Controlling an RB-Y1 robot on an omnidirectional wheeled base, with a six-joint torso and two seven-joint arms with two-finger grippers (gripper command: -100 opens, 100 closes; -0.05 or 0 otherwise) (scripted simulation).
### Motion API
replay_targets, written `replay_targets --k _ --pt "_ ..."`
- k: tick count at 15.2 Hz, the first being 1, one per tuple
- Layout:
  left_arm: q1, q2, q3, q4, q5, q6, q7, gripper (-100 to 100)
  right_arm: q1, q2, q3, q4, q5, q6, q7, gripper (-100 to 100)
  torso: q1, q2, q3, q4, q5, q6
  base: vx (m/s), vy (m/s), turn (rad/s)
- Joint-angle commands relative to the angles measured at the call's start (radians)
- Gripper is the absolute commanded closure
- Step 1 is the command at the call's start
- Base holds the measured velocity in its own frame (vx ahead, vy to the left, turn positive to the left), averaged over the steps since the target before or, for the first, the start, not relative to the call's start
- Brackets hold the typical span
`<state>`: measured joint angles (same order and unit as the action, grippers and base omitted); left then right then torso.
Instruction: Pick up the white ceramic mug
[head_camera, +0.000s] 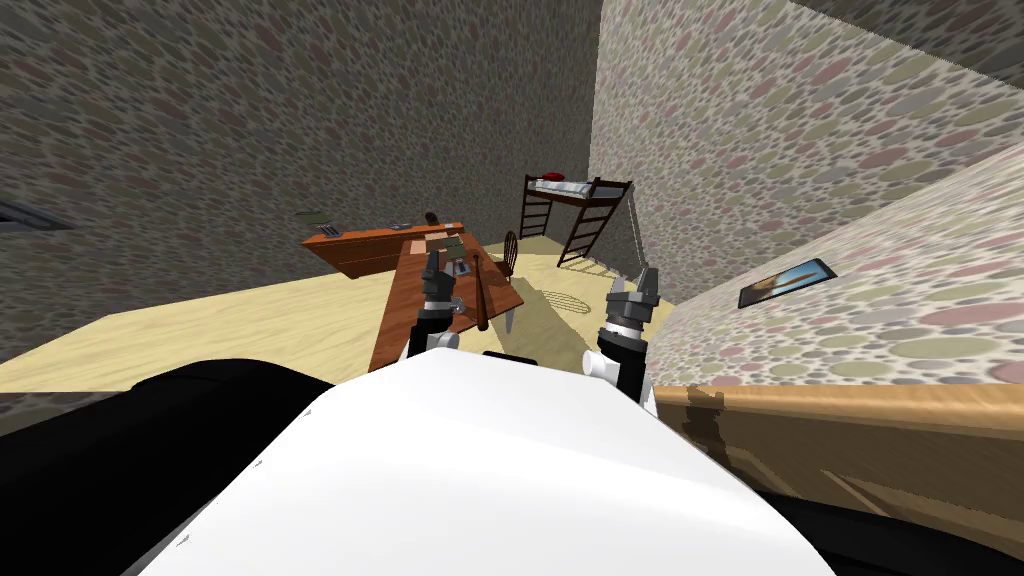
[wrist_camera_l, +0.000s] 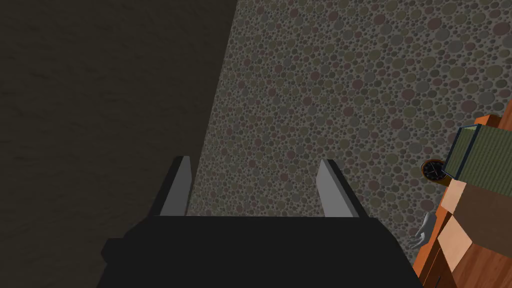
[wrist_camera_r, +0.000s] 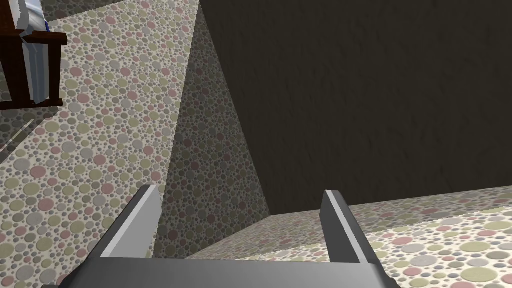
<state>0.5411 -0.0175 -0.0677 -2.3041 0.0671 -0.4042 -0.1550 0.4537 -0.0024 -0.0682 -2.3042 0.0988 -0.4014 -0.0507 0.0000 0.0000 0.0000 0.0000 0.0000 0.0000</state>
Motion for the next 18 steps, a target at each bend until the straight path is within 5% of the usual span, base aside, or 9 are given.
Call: replay_targets --k 1,7,18 --pt "-0.011 0.038 0.014 0.018 0.006 0.030 -0.002 -100 0.000 0.000 0.000 0.000 0.000 0.000 0.000 0 0.000 0.000 0.000 0.000 0.000 0.000 0.007 -0.005 -0.042" --pt "-0.058 0.145 0.077 0.105 0.035 0.163 -0.013 -100 0.000 0.000 0.000 0.000 0.000 0.000 0.000 0 -0.001 -0.002 -0.001 0.000 0.000 0.000 0.024 -0.015 -0.091" --pt "-0.115 0.233 0.154 0.219 0.072 0.362 -0.028 -100 0.000 0.000 0.000 0.000 0.000 0.000 0.000 0 -0.001 -0.001 -0.001 0.000 0.000 0.000 0.010 -0.014 -0.064"
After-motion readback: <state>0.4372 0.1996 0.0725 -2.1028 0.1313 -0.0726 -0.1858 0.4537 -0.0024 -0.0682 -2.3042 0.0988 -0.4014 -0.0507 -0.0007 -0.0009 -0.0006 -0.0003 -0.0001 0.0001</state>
